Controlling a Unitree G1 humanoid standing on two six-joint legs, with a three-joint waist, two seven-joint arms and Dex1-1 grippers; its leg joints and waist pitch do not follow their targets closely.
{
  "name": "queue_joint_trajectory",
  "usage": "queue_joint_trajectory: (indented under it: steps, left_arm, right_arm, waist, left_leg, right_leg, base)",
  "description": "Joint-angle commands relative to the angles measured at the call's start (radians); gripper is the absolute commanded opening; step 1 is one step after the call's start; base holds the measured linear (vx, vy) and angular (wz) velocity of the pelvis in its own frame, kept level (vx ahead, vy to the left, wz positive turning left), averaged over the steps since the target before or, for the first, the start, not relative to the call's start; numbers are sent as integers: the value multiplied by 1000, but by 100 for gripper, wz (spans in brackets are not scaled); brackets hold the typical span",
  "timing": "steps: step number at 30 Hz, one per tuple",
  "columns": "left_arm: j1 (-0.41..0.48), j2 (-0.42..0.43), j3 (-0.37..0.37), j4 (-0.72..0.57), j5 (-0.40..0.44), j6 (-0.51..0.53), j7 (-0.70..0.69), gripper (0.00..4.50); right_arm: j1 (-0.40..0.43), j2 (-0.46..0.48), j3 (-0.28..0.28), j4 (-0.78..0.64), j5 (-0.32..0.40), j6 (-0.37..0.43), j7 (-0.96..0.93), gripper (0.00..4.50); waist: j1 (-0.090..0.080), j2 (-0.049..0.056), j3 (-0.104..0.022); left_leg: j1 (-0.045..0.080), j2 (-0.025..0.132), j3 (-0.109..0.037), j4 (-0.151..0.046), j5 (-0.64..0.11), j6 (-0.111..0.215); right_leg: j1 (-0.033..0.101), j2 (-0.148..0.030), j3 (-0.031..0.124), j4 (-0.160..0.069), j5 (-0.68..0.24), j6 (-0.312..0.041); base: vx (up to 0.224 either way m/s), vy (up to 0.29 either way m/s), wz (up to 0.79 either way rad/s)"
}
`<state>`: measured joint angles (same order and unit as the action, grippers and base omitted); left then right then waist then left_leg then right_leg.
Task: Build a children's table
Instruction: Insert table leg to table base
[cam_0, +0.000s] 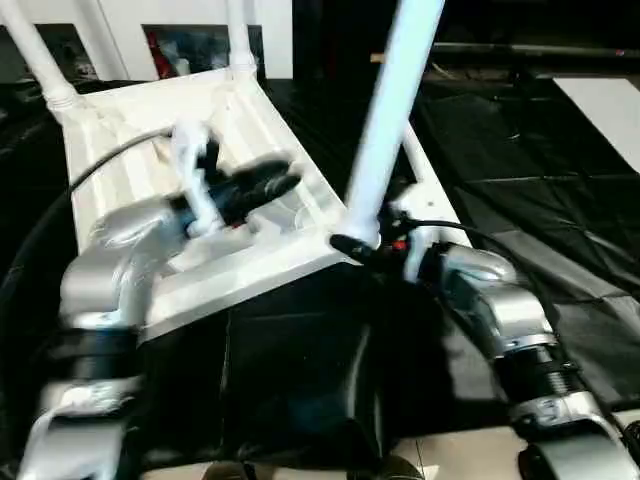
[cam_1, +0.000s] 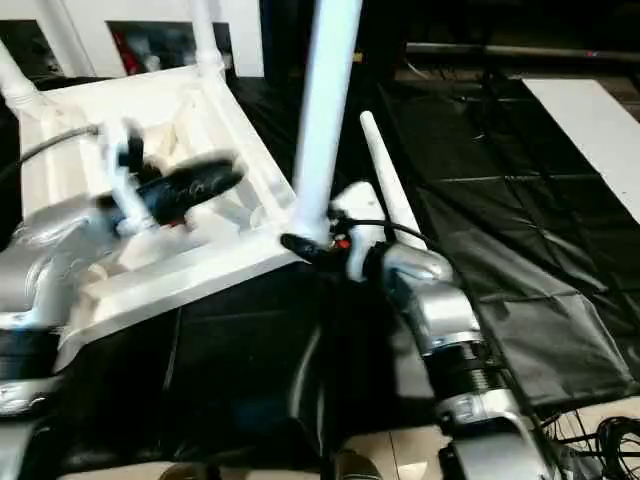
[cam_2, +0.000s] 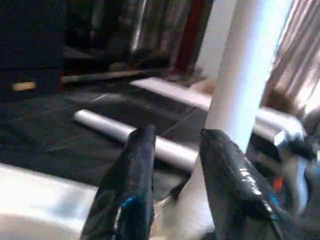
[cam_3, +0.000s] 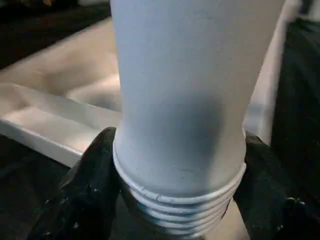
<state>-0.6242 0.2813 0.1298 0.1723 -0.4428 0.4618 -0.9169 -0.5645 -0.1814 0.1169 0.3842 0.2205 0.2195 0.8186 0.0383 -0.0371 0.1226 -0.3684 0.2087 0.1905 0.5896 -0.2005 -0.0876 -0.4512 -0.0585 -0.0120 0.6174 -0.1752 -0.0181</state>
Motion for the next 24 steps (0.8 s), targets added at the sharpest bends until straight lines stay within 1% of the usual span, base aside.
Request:
queue_joint_trajectory:
  steps: [1,2,4,5,6,7,8,9,11,13,14,15,16,17,18,19,20,22,23,24]
  left_arm:
    - [-18,-17,-1,12,-42,39,7,194]
    - [-25,-28,1,11,-66,58,1,203]
    - [-31,-36,2,7,-85,77,-5,230]
    - [-36,-42,3,2,-102,93,-10,234]
    - [-43,-50,8,-16,-145,128,-24,240]
    - [-44,-51,9,-18,-151,134,-26,250]
    - [-46,-54,16,-28,-180,156,-35,250]
    - [-48,-56,21,-34,-198,172,-39,262]
    - [-50,-52,42,-53,-281,236,-79,279]
    - [-48,-42,50,-66,-329,276,-113,287]
    - [-46,-27,48,-71,-355,308,-138,306]
    - [-46,-27,47,-71,-356,309,-138,306]
    - [-41,-4,26,-78,-352,325,-168,316]
    - [-39,5,16,-80,-345,326,-180,321]
    - [-37,13,4,-80,-333,325,-187,334]
    - [-37,16,-3,-78,-324,319,-189,334]
    - [-36,26,-22,-74,-302,304,-192,353]
    - [-38,40,-49,-66,-272,283,-195,360]
    - [-41,42,-59,-59,-253,263,-192,366]
    - [-44,44,-68,-49,-236,244,-186,383]
  right_arm:
    - [-10,-1,10,-37,16,12,20,270]
    - [-9,2,15,-43,20,16,30,270]
    - [-10,3,19,-46,23,20,37,270]
    - [-8,3,23,-51,24,23,47,270]
    - [-2,-1,35,-67,28,34,73,270]
    - [-1,-1,36,-70,28,36,77,270]
    - [3,-4,41,-80,32,43,92,270]
    - [6,-6,45,-87,36,49,99,270]
    - [10,-16,52,-105,56,76,130,270]
    - [13,-25,56,-115,64,87,150,270]
    - [15,-36,62,-124,70,95,172,270]
    - [15,-36,62,-125,70,95,172,270]
    - [18,-46,67,-134,75,107,192,270]
    - [19,-49,69,-137,78,112,200,270]
    - [20,-55,74,-140,73,111,208,270]
    - [20,-58,76,-141,71,112,211,270]
    - [22,-67,82,-148,69,118,224,270]
    - [26,-84,96,-162,71,134,247,270]
    - [29,-95,106,-169,71,144,264,270]
    - [33,-109,117,-178,70,151,284,270]
  waist:
    - [6,-3,-94]
    - [7,-4,-96]
    - [9,-5,-97]
    - [10,-2,-98]
    - [11,-4,-99]
    - [12,-4,-99]
    - [15,-4,-100]
    - [17,-3,-100]
    - [20,-4,-103]
    - [22,-2,-104]
    - [24,-2,-105]
    - [26,-2,-106]
    - [27,-2,-106]
    - [28,0,-108]
    - [28,1,-108]
    - [29,2,-108]
    - [31,6,-110]
    - [32,4,-112]
    - [34,5,-113]
    - [35,4,-113]
  left_leg:
    - [7,9,7,-51,10,114]
    - [6,8,6,-49,11,114]
    - [6,7,6,-47,4,112]
    - [6,6,5,-46,-2,109]
    - [6,6,5,-45,-4,106]
    - [5,5,5,-44,-5,104]
    - [5,5,5,-43,-7,103]
    - [5,6,4,-43,-12,101]
    - [5,3,4,-40,-16,95]
    - [4,4,3,-40,-17,95]
    - [6,3,3,-39,-16,94]
    - [5,3,3,-39,-15,96]
    - [5,2,2,-38,-15,95]
    - [6,2,1,-39,-15,95]
    - [7,3,0,-39,-14,93]
    - [8,3,0,-39,-15,92]
    - [8,3,-1,-39,-14,86]
    - [7,3,-2,-39,-10,84]
    - [8,4,-3,-38,-9,82]
    - [6,3,-4,-38,-13,82]
  right_leg:
    - [89,-51,31,-36,91,-309]
    - [89,-50,31,-35,94,-308]
    - [89,-51,31,-36,84,-305]
    - [88,-50,31,-36,75,-304]
    - [89,-50,32,-36,73,-302]
    - [90,-49,32,-35,73,-302]
    - [90,-49,31,-34,72,-303]
    - [88,-50,31,-34,66,-305]
    - [91,-48,31,-31,59,-303]
    - [90,-49,30,-31,58,-305]
    - [90,-48,30,-30,61,-306]
    - [89,-47,29,-30,64,-304]
    - [90,-47,29,-30,61,-298]
    - [90,-46,28,-30,56,-296]
    - [90,-47,28,-30,52,-290]
    - [89,-48,27,-32,46,-288]
    - [90,-48,27,-31,46,-286]
    - [92,-47,26,-30,56,-284]
    - [92,-48,26,-29,59,-282]
    - [94,-49,26,-30,55,-279]
  base:
    - [0,0,0]
    - [0,0,0]
    - [0,0,0]
    - [0,0,0]
    - [0,0,0]
    - [0,0,0]
    - [0,0,0]
    - [0,0,0]
    - [0,0,0]
    - [0,0,0]
    - [0,0,0]
    - [0,0,0]
    - [0,0,0]
    - [0,0,0]
    - [0,0,0]
    - [0,0,0]
    - [0,0,0]
    - [0,0,0]
    - [0,0,0]
    - [0,0,0]
